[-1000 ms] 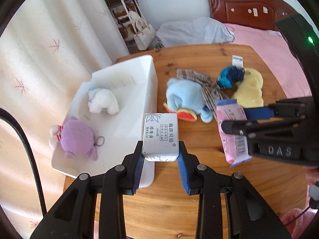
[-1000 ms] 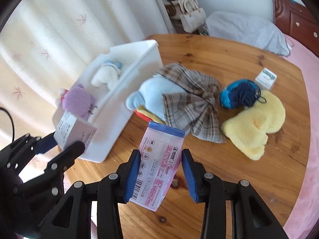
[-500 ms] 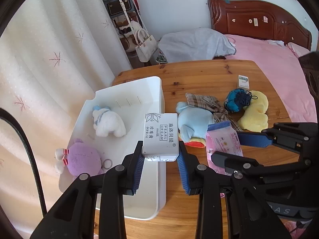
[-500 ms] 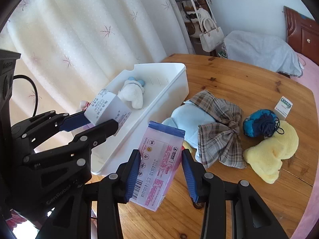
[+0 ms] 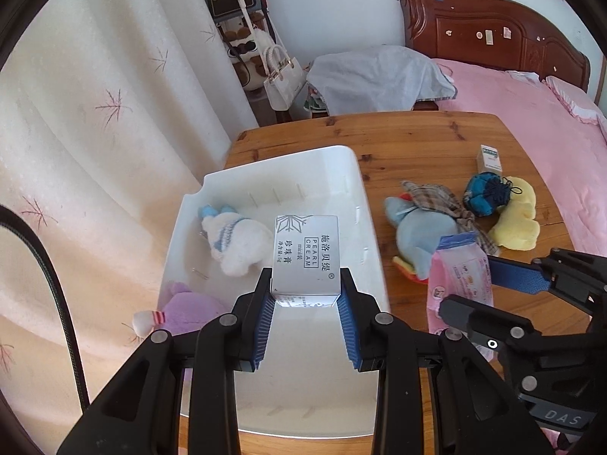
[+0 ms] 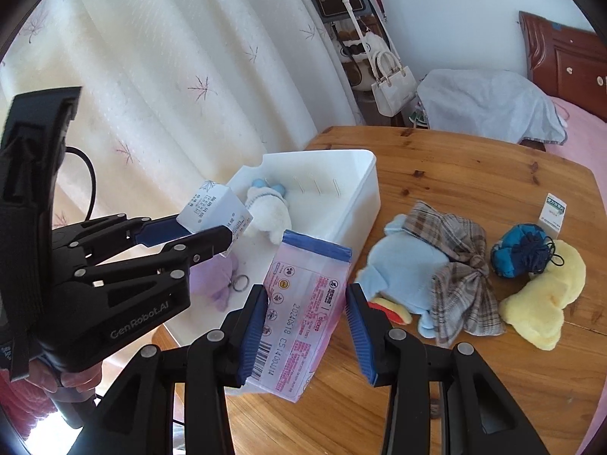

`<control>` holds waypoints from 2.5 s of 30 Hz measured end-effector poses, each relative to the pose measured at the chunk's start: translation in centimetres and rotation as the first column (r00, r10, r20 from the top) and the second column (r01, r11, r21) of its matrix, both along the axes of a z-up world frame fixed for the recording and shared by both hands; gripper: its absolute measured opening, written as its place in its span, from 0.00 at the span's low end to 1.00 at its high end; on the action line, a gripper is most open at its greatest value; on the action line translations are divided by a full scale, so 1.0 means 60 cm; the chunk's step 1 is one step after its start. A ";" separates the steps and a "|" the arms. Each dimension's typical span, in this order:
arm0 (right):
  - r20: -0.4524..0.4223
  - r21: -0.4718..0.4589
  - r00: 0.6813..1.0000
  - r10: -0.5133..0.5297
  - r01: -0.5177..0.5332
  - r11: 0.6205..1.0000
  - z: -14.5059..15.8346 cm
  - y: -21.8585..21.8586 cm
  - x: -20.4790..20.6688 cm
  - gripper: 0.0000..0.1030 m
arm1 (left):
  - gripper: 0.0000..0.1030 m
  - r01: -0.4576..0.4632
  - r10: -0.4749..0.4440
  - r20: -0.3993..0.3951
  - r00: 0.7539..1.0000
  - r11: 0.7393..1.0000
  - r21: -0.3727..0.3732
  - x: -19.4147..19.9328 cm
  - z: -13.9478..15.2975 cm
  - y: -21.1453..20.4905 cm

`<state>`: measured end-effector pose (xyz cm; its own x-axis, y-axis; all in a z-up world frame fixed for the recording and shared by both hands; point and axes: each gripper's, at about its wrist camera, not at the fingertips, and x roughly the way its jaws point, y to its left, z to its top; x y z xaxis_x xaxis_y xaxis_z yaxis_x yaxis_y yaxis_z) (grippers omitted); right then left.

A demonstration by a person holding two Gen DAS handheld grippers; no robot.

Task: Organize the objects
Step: 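Place the cream box in the tray with left tool while right tool drops the pink packet in, then move both tools back toward the blue pony and yellow duck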

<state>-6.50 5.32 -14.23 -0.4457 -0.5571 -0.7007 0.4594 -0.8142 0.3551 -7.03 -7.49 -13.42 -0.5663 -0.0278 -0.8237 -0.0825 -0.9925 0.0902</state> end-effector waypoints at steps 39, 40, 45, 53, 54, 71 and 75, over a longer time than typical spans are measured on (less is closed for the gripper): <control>-0.175 0.038 0.974 -0.142 0.150 0.988 0.018 -0.132 0.043 0.79 | 0.49 0.033 -0.037 0.039 0.999 0.994 0.100 -0.094 0.031 -0.146; -0.183 0.044 0.971 -0.151 0.161 0.986 0.020 -0.129 0.044 0.79 | 0.50 0.032 -0.035 0.034 0.999 0.995 0.097 -0.099 0.037 -0.142; -0.211 0.045 0.953 -0.217 0.232 0.972 0.030 -0.105 0.045 0.80 | 0.60 0.062 -0.060 -0.025 0.998 0.993 0.099 -0.115 0.071 -0.115; -0.257 -0.047 0.907 -0.333 0.332 0.942 0.042 -0.039 0.049 0.82 | 0.68 0.164 -0.160 -0.055 0.985 0.983 0.078 -0.146 0.097 -0.037; -0.264 -0.048 0.902 -0.341 0.340 0.939 0.043 -0.033 0.050 0.83 | 0.68 0.173 -0.169 -0.055 0.984 0.982 0.076 -0.146 0.098 -0.029; -0.111 -0.092 0.861 -0.496 0.489 0.868 -0.006 0.105 0.010 0.83 | 0.68 0.211 -0.216 0.144 0.966 0.976 0.050 -0.196 0.063 0.097; 0.007 -0.163 0.838 -0.545 0.539 0.827 -0.031 0.147 -0.006 0.83 | 0.68 0.212 -0.216 0.206 0.954 0.976 0.042 -0.205 0.050 0.122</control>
